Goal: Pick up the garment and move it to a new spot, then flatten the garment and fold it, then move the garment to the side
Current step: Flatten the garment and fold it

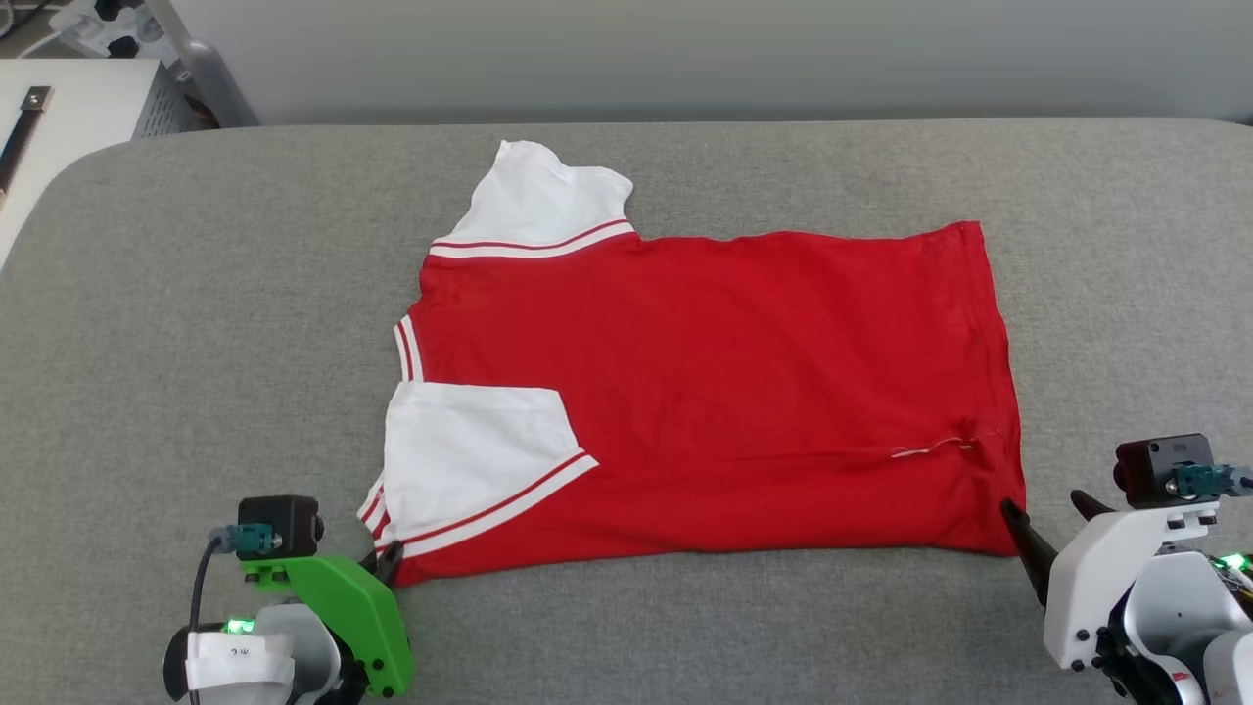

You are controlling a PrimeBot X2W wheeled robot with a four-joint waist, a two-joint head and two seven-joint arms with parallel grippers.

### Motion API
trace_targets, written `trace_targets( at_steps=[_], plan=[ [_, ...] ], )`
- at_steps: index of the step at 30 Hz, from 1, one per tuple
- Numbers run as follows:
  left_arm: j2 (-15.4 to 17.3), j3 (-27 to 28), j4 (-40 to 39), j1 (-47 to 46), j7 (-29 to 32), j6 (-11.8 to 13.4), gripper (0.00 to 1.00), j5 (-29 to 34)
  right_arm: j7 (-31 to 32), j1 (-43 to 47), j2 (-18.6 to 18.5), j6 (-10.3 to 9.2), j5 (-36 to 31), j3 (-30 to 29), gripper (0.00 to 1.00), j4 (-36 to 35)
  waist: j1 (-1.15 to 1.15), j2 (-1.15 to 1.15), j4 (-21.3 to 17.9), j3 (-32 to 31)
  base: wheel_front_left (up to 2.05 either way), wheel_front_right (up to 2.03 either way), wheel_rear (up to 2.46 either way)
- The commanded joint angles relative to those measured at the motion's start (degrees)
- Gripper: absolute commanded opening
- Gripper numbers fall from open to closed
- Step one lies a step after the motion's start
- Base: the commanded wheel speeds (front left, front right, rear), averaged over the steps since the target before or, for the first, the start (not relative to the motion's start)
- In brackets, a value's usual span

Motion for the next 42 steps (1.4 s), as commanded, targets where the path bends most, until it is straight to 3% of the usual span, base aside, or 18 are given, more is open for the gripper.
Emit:
trace_targets(
  at_steps=[1, 13, 21, 25, 26, 28, 29, 42],
  plan=[
    [0.37, 0.55, -0.91, 0.19, -0.83, 0.08, 0.0, 0.06, 0.42, 0.14, 0.05, -0.05, -0.82, -0.43, 1.0, 0.49, 0.0, 0.0, 1.11, -1.15, 0.0, 0.0, 0.0],
    [2.65, 1.2, -12.88, -0.05, -1.66, 1.97, 0.0, 1.78, 2.8, -2.0, 3.93, -0.05, -4.71, -3.42, 1.0, 6.7, 0.0, 0.0, 3.54, -0.29, 0.0, 0.0, 0.0],
    [3.37, 1.11, -15.41, -0.11, -1.5, 2.49, 0.0, 2.29, 3.41, -4.11, 5.87, -0.05, -8.4, -6.0, 1.0, 11.99, 0.0, 0.0, 4.44, 1.94, 0.0, 0.0, 0.0],
    [3.57, 0.35, -15.18, -0.17, -0.62, 1.58, 0.0, 2.12, 4.46, -4.03, 6.22, -0.05, -8.55, -5.18, 1.0, 14.09, 0.0, 0.0, 4.55, 2.85, 0.0, 0.0, 0.0],
    [3.56, 0.27, -14.93, -0.15, -0.43, 1.51, 0.0, 1.98, 4.69, -4.05, 6.41, -0.05, -8.22, -5.05, 0.76, 14.43, 0.0, 0.0, 4.55, 3.02, 0.0, 0.0, 0.0],
    [3.69, 0.05, -14.21, -0.18, -0.08, 1.34, 0.0, 1.94, 4.79, -4.25, 6.58, -0.05, -7.88, -4.81, 0.04, 14.88, 0.0, 0.0, 4.47, 3.37, 0.0, 0.0, 0.0],
    [3.74, -0.02, -13.78, -0.2, 0.05, 1.22, 0.0, 1.87, 4.66, -4.39, 6.56, -0.05, -7.85, -4.75, 0.0, 15.04, 0.0, 0.0, 4.41, 3.52, 0.0, 0.0, 0.0],
    [3.94, -0.72, -9.33, 1.23, 0.45, -0.38, 0.0, 0.59, 4.02, -4.01, 3.56, -0.05, -5.39, -5.19, 0.0, 15.1, 0.0, 0.0, 3.15, -0.96, 0.0, 0.0, 0.0]
  ],
)
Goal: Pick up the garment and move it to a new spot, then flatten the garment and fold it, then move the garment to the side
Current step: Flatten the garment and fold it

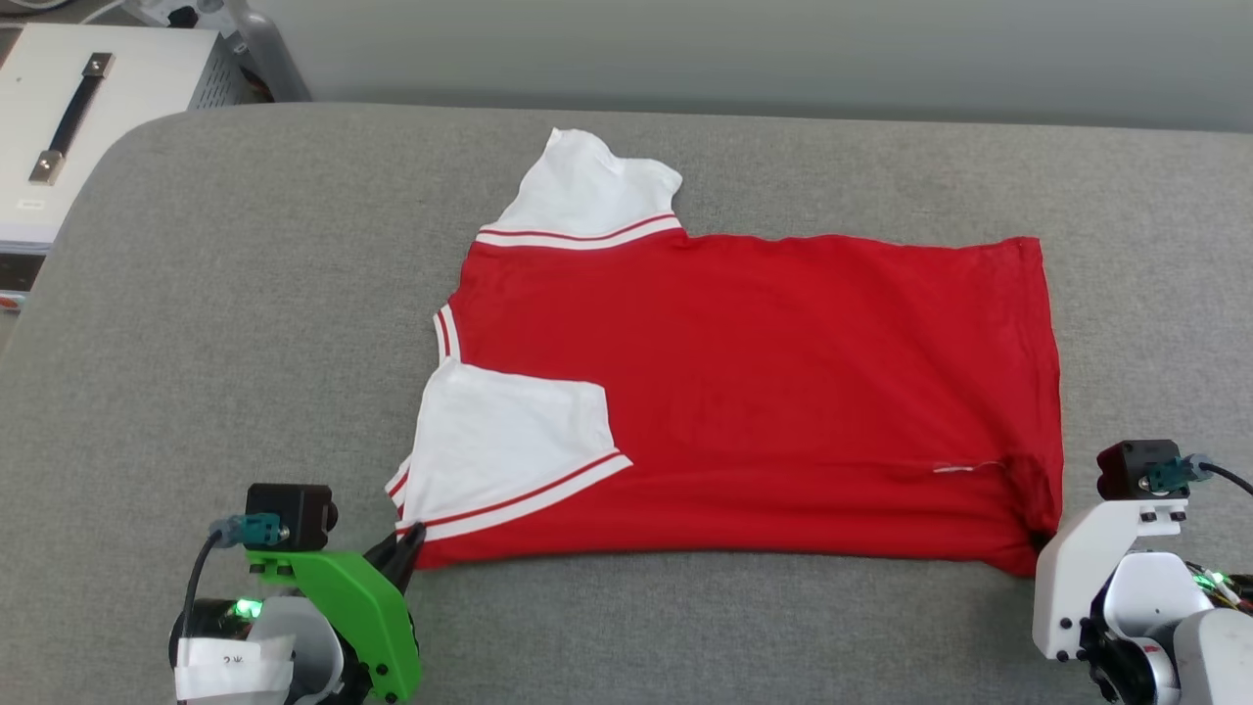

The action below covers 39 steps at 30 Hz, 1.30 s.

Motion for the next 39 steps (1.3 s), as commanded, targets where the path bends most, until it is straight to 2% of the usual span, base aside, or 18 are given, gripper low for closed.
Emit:
trace_targets(
  at_steps=[1, 14, 23, 36, 37, 38, 39],
  plan=[
    [0.38, -0.08, 0.48, 0.94, 0.15, -0.3, 0.0, -0.26, 0.78, 1.86, -1.15, -0.11, 0.47, -0.3, 0.0, 0.31, 0.0, 0.0, -0.45, -1.99, 0.0, 0.0, 0.0],
    [1.84, -2.5, -1.33, 8.09, 2.21, 0.73, 0.0, -1.98, 8.32, 10.05, -5.66, -0.11, 7.74, -0.2, 0.0, -8.39, 0.0, 0.0, -1.21, -7.67, 0.0, 0.0, 0.0],
    [0.58, -3.39, 0.07, 8.28, 2.49, 0.29, 0.0, -2.37, 11.55, 13.71, -4.2, -0.11, 8.02, -2.29, 0.0, -11.17, 0.0, 0.0, -1.32, -5.55, 0.0, 0.0, 0.0],
    [-1.76, -4.43, 6.84, 5.86, 2.38, -2.69, 0.0, -2.54, 10.2, 12.93, -2.19, -0.11, 6.41, -1.57, 0.0, -7.21, 0.0, 0.0, -1.51, -3.31, 0.0, 0.0, 0.0],
    [-1.85, -4.5, 7.3, 5.67, 2.18, -2.71, 0.27, -2.3, 9.96, 12.84, -2.29, -0.11, 6.36, -1.41, 0.0, -6.72, 0.0, 0.0, -1.47, -3.41, 0.0, 0.0, 0.0],
    [-1.95, -4.54, 7.64, 5.55, 2.01, -2.7, 0.87, -2.15, 9.81, 12.8, -2.33, -0.11, 6.32, -1.21, 0.0, -6.37, 0.0, 0.0, -1.44, -3.54, 0.0, 0.0, 0.0],
    [-2.08, -4.58, 8.02, 5.43, 1.85, -2.71, 1.0, -2.03, 9.67, 12.77, -2.27, -0.11, 6.44, -0.99, 0.0, -6.0, 0.0, 0.0, -1.4, -3.83, 0.0, 0.0, 0.0]
  ],
)
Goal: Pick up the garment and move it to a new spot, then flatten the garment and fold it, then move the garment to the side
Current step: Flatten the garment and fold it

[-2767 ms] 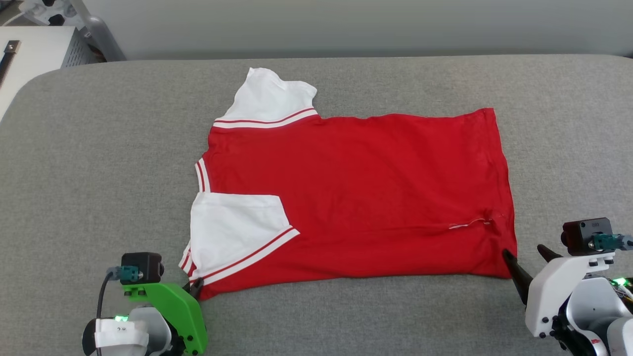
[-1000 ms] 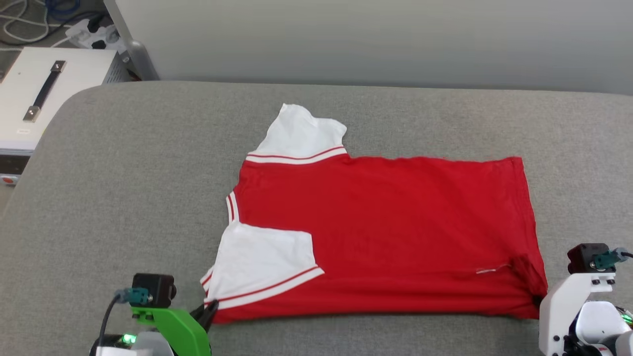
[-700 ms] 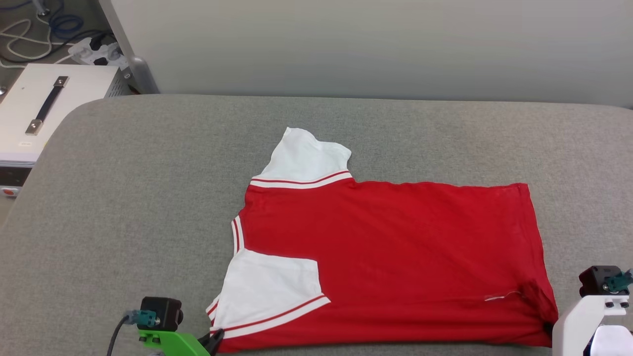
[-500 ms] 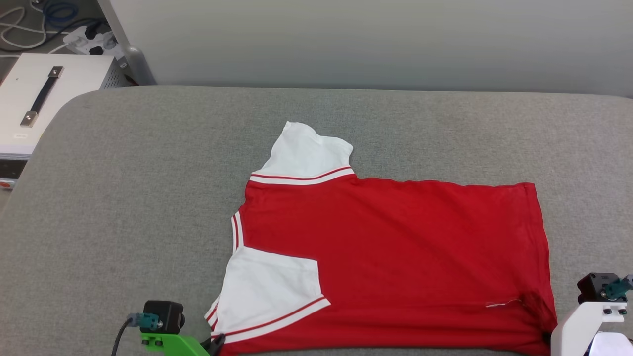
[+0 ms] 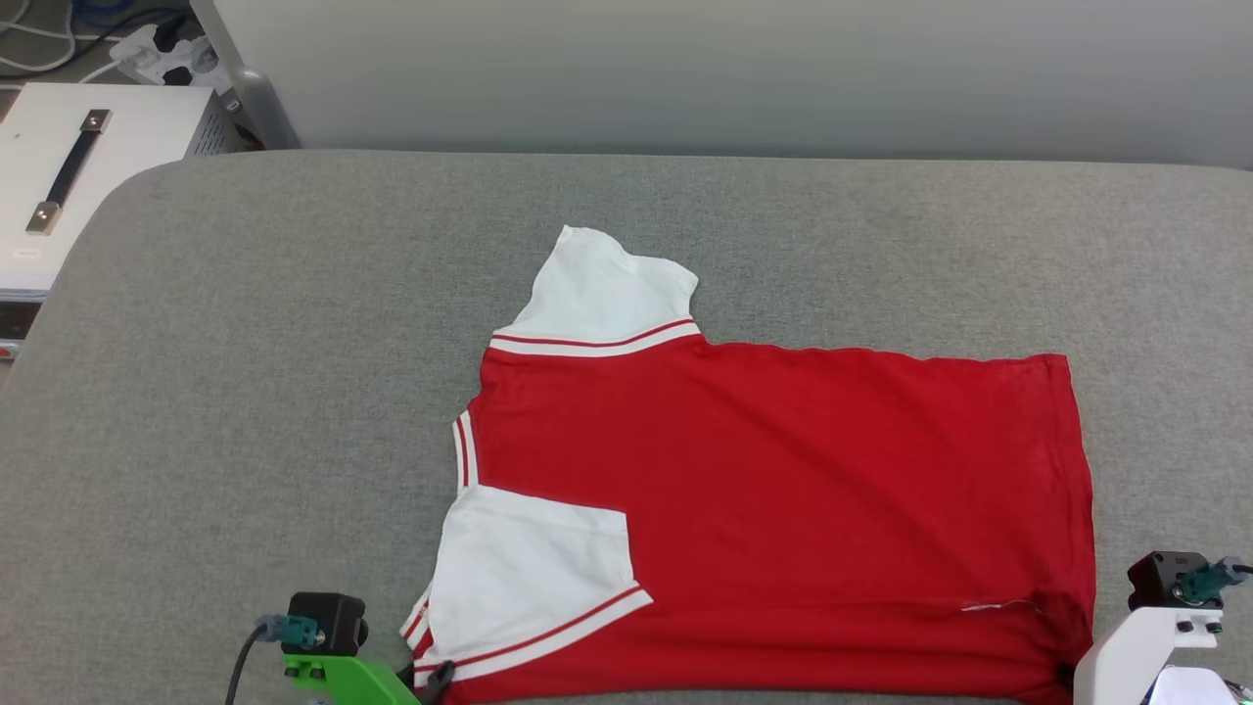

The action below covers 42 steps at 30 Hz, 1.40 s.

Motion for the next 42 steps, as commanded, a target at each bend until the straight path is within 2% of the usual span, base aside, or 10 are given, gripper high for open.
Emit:
trace_targets(
  at_steps=[1, 2, 3, 12, 13, 18, 23, 31, 38, 42],
  plan=[
    [-0.2, -0.22, 1.13, -0.97, -0.21, 0.19, 1.0, 0.2, -0.18, 0.09, 0.41, -0.1, -0.24, 0.38, 0.06, 1.27, 0.0, 0.0, 0.06, -0.49, 0.0, 0.0, 0.0],
    [-0.27, -0.16, 1.31, -1.04, -0.46, 0.21, 1.0, 0.28, -0.82, -0.08, 0.52, -0.1, -0.17, 0.33, 0.49, 1.24, 0.0, 0.0, 0.07, -0.82, 0.0, 0.0, 0.0],
    [-0.33, -0.07, 1.41, -1.06, -0.74, 0.25, 1.0, 0.31, -1.27, -0.19, 0.6, -0.1, -0.18, 0.14, 1.0, 1.33, 0.0, 0.0, 0.09, -1.13, 0.0, 0.0, 0.0],
    [0.63, 1.7, -1.57, -1.22, -5.77, 1.23, 1.0, 2.14, -8.01, -1.96, -0.41, -0.1, 1.03, -0.21, 1.0, -1.33, 0.0, 0.0, -0.06, -4.73, 0.0, 0.0, 0.0],
    [1.24, 2.61, -3.73, -1.84, -9.17, 1.81, 1.0, 4.11, -11.91, -2.77, -1.16, -0.1, 1.03, 0.0, 1.0, -3.56, 0.0, 0.0, -0.19, -5.45, 0.0, 0.0, 0.0],
    [0.25, 5.56, -7.25, -3.03, -18.24, 3.26, 1.0, 7.32, -21.25, -4.4, -2.3, -0.1, 1.52, 1.93, 1.0, -6.97, 0.0, 0.0, -0.59, -6.32, 0.0, 0.0, 0.0],
    [-1.81, 8.57, -10.28, -2.84, -22.24, 3.59, 1.0, 11.89, -31.48, -4.91, -2.08, -0.1, 1.23, 3.93, 1.0, -8.92, 0.0, 0.0, -1.13, -6.27, 0.0, 0.0, 0.0],
    [-8.43, 18.27, -12.87, 0.75, -22.55, -1.68, 1.0, 22.18, -44.95, -3.82, 2.59, -0.1, -0.78, 5.26, 1.0, -7.04, 0.0, 0.0, -2.13, -4.6, 0.0, 0.0, 0.0],
    [-13.17, 23.78, -11.37, 2.03, -22.56, -7.17, 1.0, 28.37, -49.97, -4.66, 4.73, -0.1, -2.55, 5.8, 1.0, -5.25, 0.0, 0.0, -3.61, -2.27, 0.0, 0.0, 0.0],
    [-13.55, 25.0, -9.06, -0.19, -22.57, -10.69, 1.0, 29.89, -51.8, -5.32, 5.89, -0.1, -2.4, 4.56, 1.0, -6.08, 0.0, 0.0, -4.68, 0.28, 0.0, 0.0, 0.0]
  ],
)
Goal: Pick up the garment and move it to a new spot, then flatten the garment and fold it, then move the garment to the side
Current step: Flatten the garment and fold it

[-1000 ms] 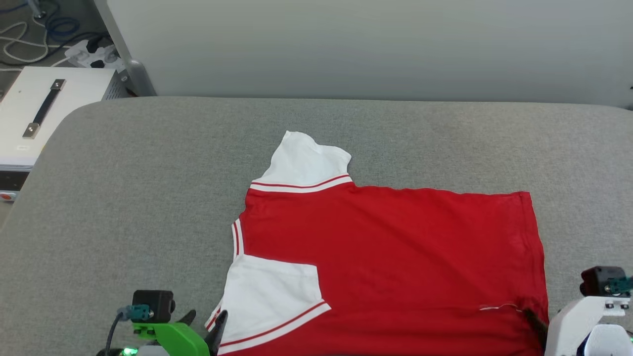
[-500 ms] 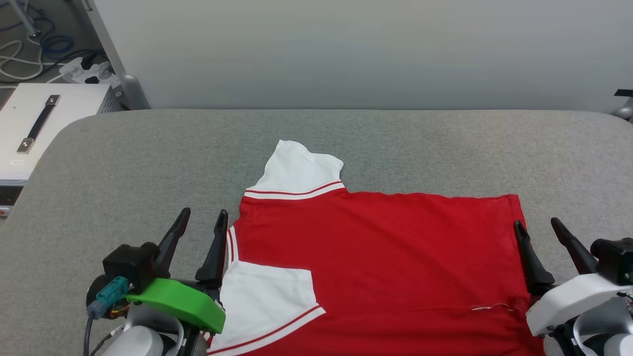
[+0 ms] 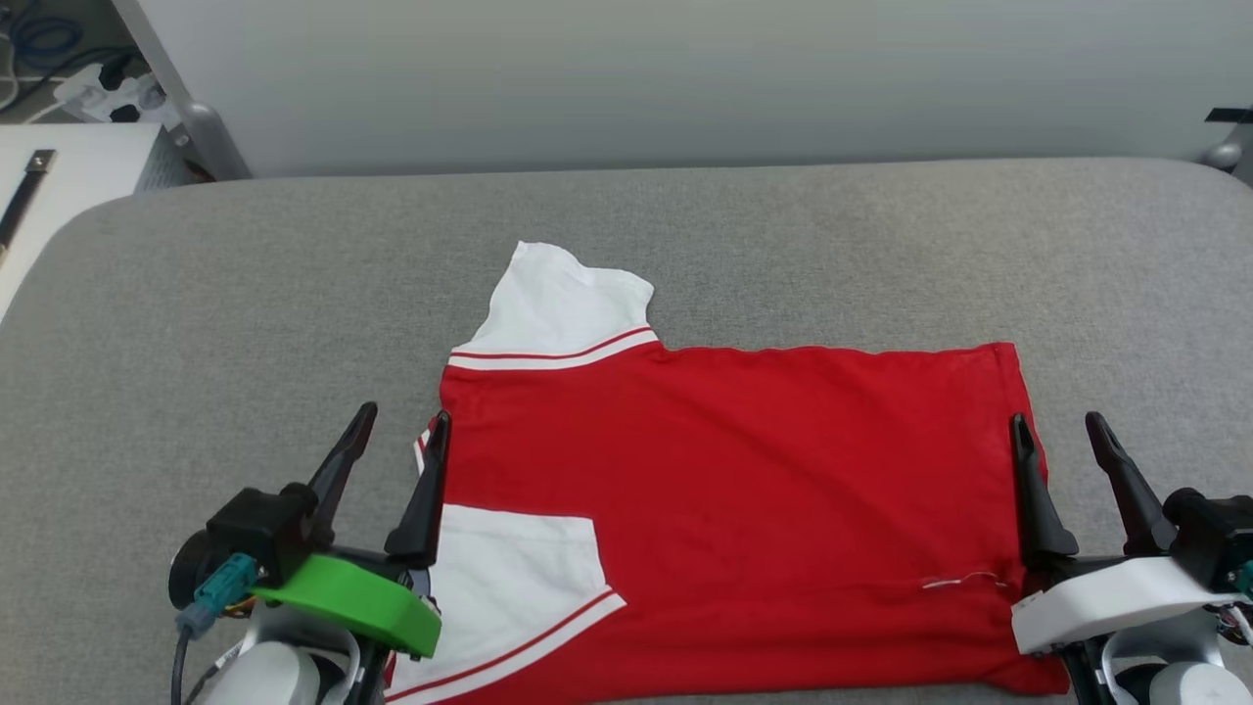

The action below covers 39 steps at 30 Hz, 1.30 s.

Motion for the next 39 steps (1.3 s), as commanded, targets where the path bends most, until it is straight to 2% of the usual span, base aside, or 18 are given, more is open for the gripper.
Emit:
trace_targets(
  at_steps=[1, 5, 11, 17, 23, 29, 39],
  plan=[
    [0.44, 0.22, 1.59, -2.29, -0.24, -1.08, 1.0, 0.3, -0.42, -1.04, 0.38, -0.04, -0.16, -0.1, 1.0, -0.68, 0.0, 0.0, -1.45, 2.68, 0.0, 0.0, 0.0],
    [2.48, -1.28, 5.31, -9.27, 4.29, -3.82, 1.0, 0.32, -0.33, -1.8, 0.75, -0.04, -0.58, -0.32, 1.0, -2.13, 0.0, 0.0, -2.42, 5.98, 0.0, 0.0, 0.0],
    [6.89, -4.84, 9.29, -25.89, 18.1, -6.38, 1.0, -1.85, 0.25, -4.6, 1.27, -0.04, -1.27, 0.86, 1.0, -4.8, 0.0, 0.0, -4.74, 12.53, 0.0, 0.0, 0.0],
    [11.26, -11.63, 13.04, -42.03, 32.71, -6.8, 1.0, -8.53, -0.4, -7.18, 1.88, -0.04, -1.55, 2.43, 1.0, -6.21, 0.0, 0.0, -7.42, 18.28, 0.0, 0.0, 0.0],
    [14.69, -17.66, 19.83, -52.9, 46.17, -6.82, 1.0, -14.37, -1.4, -9.07, 2.28, -0.04, -1.54, 3.75, 1.0, -5.81, 0.0, 0.0, -9.76, 22.37, 0.0, 0.0, 0.0],
    [15.56, -21.22, 26.18, -58.12, 49.73, -6.82, 1.0, -16.32, -2.75, -10.28, 2.51, -0.04, -1.3, 4.83, 1.0, -4.55, 0.0, 0.0, -11.31, 24.66, 0.0, 0.0, 0.0],
    [14.81, -23.6, 34.74, -61.88, 46.81, -6.83, 1.0, -16.31, -3.57, -11.6, 2.64, -0.04, 0.19, 5.76, 1.0, -3.39, 0.0, 0.0, -12.49, 27.11, 0.0, 0.0, 0.0]
  ],
)
